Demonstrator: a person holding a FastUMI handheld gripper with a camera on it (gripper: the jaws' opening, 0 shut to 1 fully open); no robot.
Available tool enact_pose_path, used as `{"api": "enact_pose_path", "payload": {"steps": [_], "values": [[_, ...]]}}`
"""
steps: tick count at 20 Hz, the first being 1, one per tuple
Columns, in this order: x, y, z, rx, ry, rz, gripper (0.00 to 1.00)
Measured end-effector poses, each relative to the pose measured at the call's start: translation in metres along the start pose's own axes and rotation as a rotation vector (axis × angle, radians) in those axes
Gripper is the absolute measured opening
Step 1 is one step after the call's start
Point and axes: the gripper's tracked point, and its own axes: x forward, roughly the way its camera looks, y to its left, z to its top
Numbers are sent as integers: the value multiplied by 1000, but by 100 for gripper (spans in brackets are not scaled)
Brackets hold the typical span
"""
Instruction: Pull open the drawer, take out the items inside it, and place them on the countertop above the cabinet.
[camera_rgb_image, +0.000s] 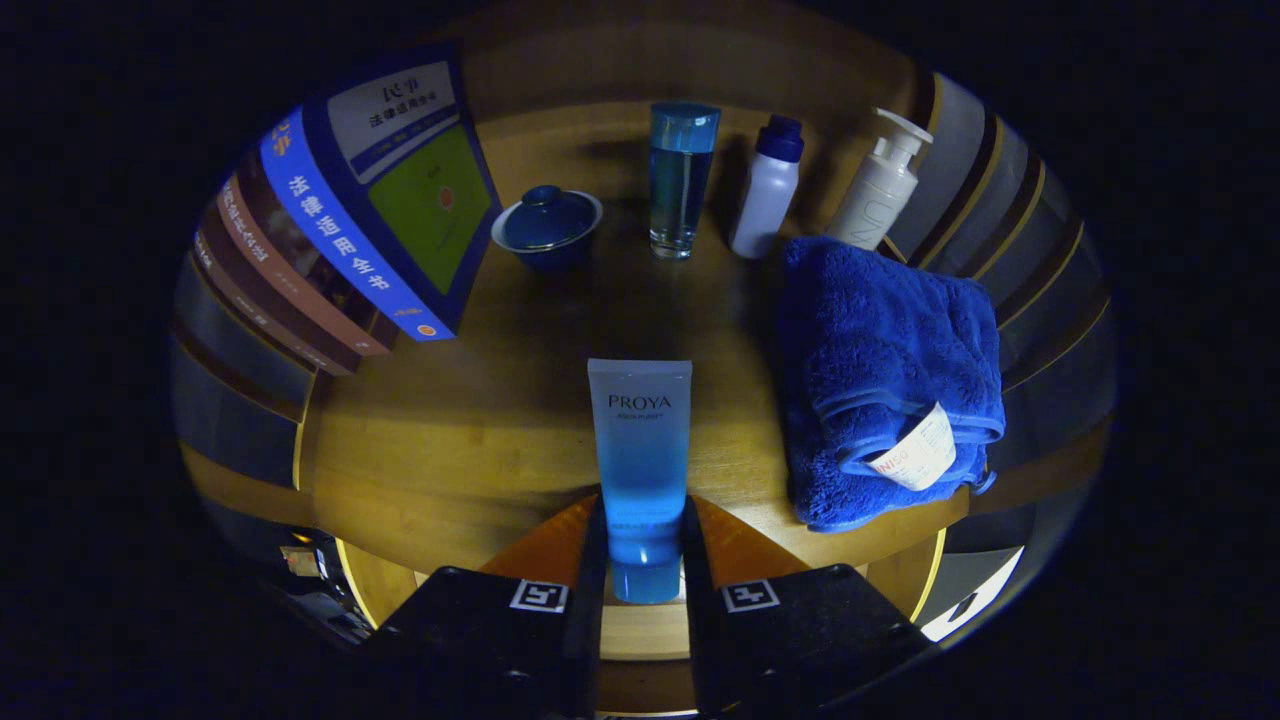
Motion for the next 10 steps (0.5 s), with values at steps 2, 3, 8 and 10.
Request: {"api": "enact_pose_path", "payload": {"steps": [2,3,8,10], "values": [[0,1,0,11,6,3,41],[0,0,2,11,0,1,41],[-6,6,6,-5,-21,21,64],[-9,6,4,-12,-30,23,78]]}}
